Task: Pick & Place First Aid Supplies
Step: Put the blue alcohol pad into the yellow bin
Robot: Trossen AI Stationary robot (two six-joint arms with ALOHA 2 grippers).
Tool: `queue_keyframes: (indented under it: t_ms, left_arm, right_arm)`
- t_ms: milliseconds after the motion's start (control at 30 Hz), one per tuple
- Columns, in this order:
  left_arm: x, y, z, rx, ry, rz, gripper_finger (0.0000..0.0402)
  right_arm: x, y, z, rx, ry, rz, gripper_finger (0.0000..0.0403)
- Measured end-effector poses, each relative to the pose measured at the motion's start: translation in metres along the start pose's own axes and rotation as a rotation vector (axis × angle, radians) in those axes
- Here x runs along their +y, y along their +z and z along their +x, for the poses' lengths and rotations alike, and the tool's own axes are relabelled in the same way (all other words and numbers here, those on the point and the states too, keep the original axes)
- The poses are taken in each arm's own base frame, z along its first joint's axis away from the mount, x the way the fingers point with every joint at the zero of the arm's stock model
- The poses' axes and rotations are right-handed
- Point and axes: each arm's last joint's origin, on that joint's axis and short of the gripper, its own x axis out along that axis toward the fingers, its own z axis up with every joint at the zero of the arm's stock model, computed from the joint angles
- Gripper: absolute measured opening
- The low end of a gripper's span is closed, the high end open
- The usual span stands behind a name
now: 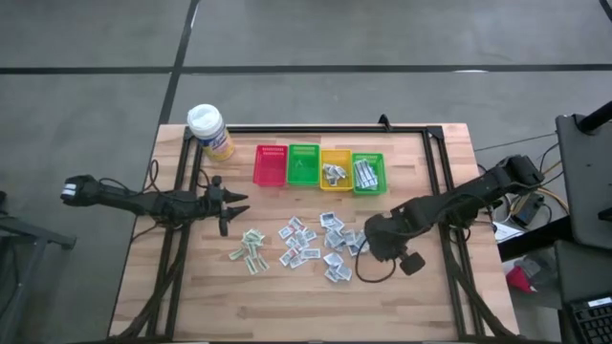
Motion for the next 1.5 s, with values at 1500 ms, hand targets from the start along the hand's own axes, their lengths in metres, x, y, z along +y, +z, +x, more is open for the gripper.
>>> queue_keyframes:
  t_ms: [1500]
  left_arm:
    - [0.0, 0.001, 0.0, -0.011, -0.002, 0.006, 0.0158]
  right_arm:
    - [-0.111, 0.064, -0.145, -1.05, -0.659, 0.42, 0.0008]
